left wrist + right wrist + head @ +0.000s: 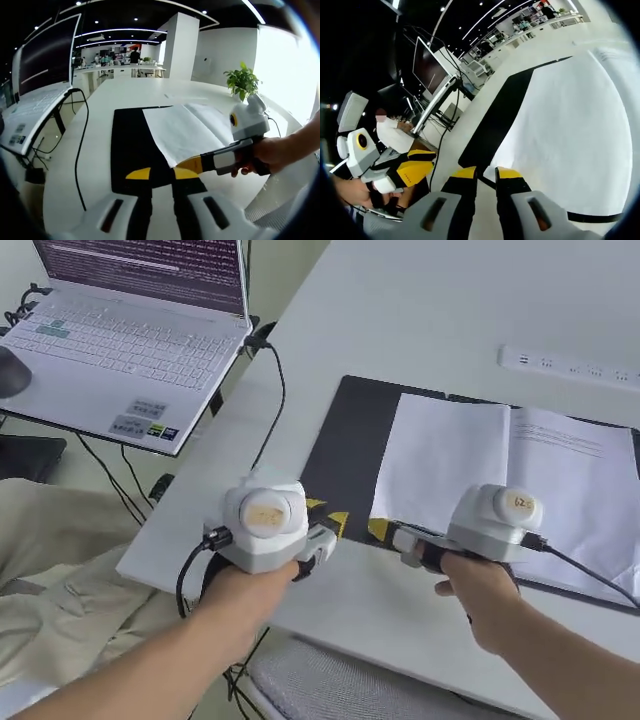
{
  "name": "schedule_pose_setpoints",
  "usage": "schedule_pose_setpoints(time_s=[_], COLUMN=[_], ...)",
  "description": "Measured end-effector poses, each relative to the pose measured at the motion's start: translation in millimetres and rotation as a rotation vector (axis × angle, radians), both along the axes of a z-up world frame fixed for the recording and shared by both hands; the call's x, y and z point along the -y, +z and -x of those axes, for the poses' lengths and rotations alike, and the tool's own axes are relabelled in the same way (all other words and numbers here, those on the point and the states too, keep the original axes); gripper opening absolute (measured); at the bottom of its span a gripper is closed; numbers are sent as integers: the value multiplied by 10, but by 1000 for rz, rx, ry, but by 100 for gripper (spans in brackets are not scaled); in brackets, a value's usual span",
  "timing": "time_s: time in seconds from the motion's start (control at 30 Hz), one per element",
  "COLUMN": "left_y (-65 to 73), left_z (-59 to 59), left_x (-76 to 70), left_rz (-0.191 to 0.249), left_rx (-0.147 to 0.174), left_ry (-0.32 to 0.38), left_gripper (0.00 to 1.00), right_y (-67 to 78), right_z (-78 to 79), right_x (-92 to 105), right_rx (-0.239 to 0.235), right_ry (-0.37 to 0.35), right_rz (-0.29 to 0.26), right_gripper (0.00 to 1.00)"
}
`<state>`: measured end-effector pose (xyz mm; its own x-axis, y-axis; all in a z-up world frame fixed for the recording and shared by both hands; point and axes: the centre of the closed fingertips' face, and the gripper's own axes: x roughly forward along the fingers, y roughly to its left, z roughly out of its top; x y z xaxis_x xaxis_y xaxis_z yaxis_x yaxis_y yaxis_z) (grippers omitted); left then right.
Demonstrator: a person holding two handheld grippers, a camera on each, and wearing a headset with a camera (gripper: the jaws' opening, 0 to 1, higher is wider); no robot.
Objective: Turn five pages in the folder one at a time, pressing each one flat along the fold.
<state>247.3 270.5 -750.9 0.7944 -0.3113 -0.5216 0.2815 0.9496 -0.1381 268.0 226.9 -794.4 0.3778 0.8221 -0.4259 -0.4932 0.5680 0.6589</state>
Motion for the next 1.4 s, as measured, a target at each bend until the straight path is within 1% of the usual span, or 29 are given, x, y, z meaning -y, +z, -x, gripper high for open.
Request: schedule_pose_setpoints(time_s=[0.03,0.07,0.1,0.13,0.2,0.23,0.33,0.4,0.43,0.5,0.57,0.6,0.63,0.7,0.77,0.8,0.87,0.9,0.97,1.0,1.03,1.07,1.1,1.17,1.23,1.27,1.33,1.37,1.4], left_y=[-18,-36,-51,-79,-116,-156,-220,-266,-280,-282,-319,-343,-393,-441,-490,-524,-588,-610,-649,-650,-639,-630,-629,-631,-636,-632,-638,-640,-649], left_z=[-13,-38,-57,-75,-109,-130,-180,-230,-252,-286,-333,-348,-362,-393,-410,-418,-416,-413,-407,-401,-411,-415,-416,-413,-421,-416,-418,-419,-426], left_x=[19,61,96,145,222,275,399,472,496,563,624,640,652,665,680,685,676,667,644,631,615,610,612,612,608,606,602,604,607], left_rz=[-2,-2,0,-2,-3,-3,-5,4,9,16,17,12,-1,-4,-10,-9,-26,-25,-19,-17,-11,-7,1,-5,-4,0,6,3,-8], left_rx=[-4,-1,1,-5,-2,-9,-3,2,5,10,11,8,-4,-8,-13,-20,-34,-40,-51,-52,-45,-42,-41,-36,-32,-31,-33,-34,-37], left_ry=[-2,-13,-21,-32,-52,-64,-99,-116,-121,-134,-147,-150,-153,-149,-149,-145,-141,-136,-115,-106,-90,-81,-78,-79,-74,-70,-61,-61,-62], left_gripper=[12,12,12,12,11,12,11,11,10,9,9,8,8,7,5,5,4,3,2,1,0,0,0,0,0,0,0,0,0], right_y=[33,72,103,137,192,224,291,352,373,399,412,415,410,388,373,371,361,349,352,358,340,342,306,256,216,185,139,116,90], right_z=[8,7,-15,-46,-97,-118,-192,-209,-213,-238,-277,-288,-306,-327,-376,-415,-440,-461,-506,-529,-591,-618,-777,-877,-956,-1003,-1079,-1108,-1148], right_x=[23,69,103,170,274,346,519,629,670,782,895,934,987,1054,1141,1193,1252,1273,1311,1325,1356,1364,1445,1474,1474,1475,1479,1481,1477], right_rx=[4,-1,0,2,10,1,7,-12,-10,-24,-48,-48,-63,-74,-99,-120,-128,-137,-164,-167,-183,-193,-216,-239,-269,-302,-325,-328,-343], right_ry=[-4,-10,-19,-35,-58,-68,-91,-107,-112,-130,-162,-167,-178,-186,-218,-249,-256,-261,-273,-278,-287,-291,-300,-301,-303,-314,-323,-327,-331], right_rz=[-3,-14,-32,-43,-61,-71,-90,-118,-121,-138,-161,-167,-180,-179,-202,-225,-227,-228,-248,-253,-256,-262,-278,-276,-282,-287,-286,-277,-274], right_gripper=[14,12,10,9,7,6,5,3,3,2,1,0,0,0,0,0,0,0,0,0,0,0,0,0,0,0,0,0,0])
